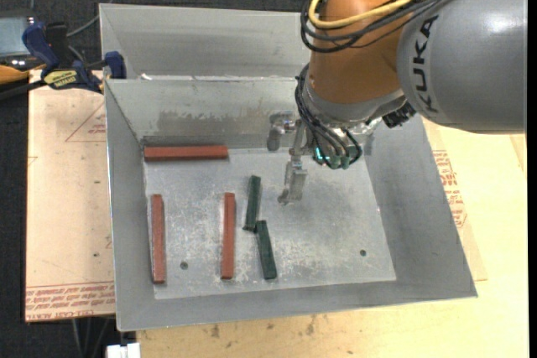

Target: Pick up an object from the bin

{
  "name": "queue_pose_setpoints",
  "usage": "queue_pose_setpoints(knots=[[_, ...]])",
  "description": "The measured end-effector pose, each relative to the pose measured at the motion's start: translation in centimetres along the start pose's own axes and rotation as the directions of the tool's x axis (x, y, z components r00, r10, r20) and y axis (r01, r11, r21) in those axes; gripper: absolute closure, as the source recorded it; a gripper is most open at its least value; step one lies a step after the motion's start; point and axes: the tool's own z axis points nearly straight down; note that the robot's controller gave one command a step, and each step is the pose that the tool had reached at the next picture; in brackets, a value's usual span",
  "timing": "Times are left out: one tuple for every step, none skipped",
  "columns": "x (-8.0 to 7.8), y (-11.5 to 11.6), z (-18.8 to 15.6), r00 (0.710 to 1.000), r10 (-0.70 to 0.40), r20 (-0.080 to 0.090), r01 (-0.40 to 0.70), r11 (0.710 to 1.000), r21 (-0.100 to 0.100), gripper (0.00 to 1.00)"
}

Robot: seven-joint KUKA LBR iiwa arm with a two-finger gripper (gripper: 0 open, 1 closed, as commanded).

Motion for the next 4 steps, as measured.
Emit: queue_pose_setpoints(knots=[[-0.2, 3.5, 14.6, 0.823, -0.568, 0.006, 0.568, 0.823, 0.004, 0.0], [-1.7, 6.0, 11.6, 0.772, -0.635, 0.011, 0.635, 0.772, 0.006, 0.0], [-0.1, 4.6, 11.7, 0.669, -0.743, 0.004, 0.743, 0.669, 0.005, 0.0], [-0.8, 3.2, 14.5, 0.55, -0.835, 0.005, 0.835, 0.551, 0.007, 0.0]])
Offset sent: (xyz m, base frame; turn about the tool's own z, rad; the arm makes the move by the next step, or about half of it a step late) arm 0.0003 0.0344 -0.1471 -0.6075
